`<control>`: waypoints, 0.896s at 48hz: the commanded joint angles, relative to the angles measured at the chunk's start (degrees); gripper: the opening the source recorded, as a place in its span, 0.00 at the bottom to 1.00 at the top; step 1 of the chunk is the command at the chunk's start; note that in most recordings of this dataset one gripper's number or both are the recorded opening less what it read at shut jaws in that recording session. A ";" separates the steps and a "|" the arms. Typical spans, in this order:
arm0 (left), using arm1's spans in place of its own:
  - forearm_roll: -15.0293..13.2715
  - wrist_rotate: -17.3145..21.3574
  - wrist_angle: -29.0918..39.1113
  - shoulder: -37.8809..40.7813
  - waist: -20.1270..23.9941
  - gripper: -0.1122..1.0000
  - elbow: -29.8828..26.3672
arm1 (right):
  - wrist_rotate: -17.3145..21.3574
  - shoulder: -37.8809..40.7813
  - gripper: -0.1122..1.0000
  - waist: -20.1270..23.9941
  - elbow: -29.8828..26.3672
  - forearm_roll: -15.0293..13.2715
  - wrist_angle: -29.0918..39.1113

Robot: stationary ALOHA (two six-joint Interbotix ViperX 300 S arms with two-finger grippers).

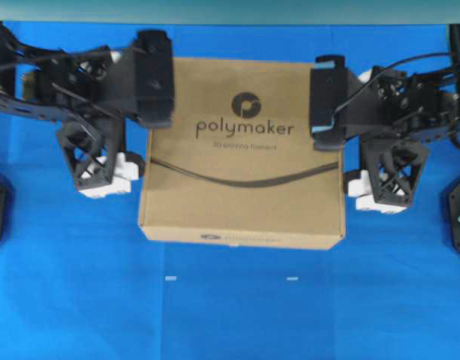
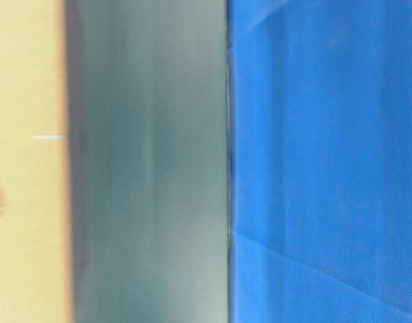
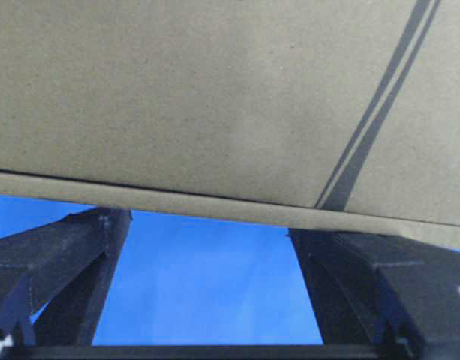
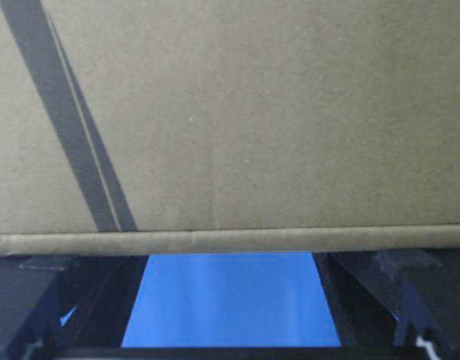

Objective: Lift up the cardboard box by clamping it between your arms.
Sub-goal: 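Lower the clamped box back onto the table with both grippers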

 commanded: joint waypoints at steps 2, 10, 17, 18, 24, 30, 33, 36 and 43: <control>-0.26 -1.49 -7.91 1.93 -0.09 0.84 0.18 | 1.93 0.79 0.99 -0.44 1.58 0.18 -8.96; -0.26 -1.67 -11.51 3.60 -0.26 0.84 3.78 | 1.67 1.93 0.99 -0.53 6.50 0.09 -16.70; -0.26 -1.67 -14.50 6.42 -1.14 0.84 6.59 | 1.41 3.52 0.99 -0.44 9.76 0.00 -21.80; -0.26 -1.76 -15.03 6.77 -1.23 0.84 6.94 | 1.32 3.78 0.99 -0.44 10.02 0.00 -22.41; -0.26 -2.46 -17.84 8.96 -1.14 0.84 9.05 | 1.23 5.98 0.99 -0.44 11.43 0.00 -24.17; -0.35 -2.99 -20.04 10.46 -1.23 0.84 10.37 | 1.05 8.26 0.99 -0.35 12.48 0.00 -24.96; -0.26 -3.16 -20.65 10.99 -1.14 0.84 11.16 | 0.97 9.76 0.99 -0.35 13.27 0.00 -25.84; -0.26 -3.25 -21.18 11.43 -1.14 0.84 12.04 | 0.97 10.99 0.99 -0.26 13.80 0.00 -26.72; -0.26 -4.31 -23.64 11.95 -1.14 0.84 14.59 | 0.62 13.62 0.99 0.00 15.03 0.00 -30.15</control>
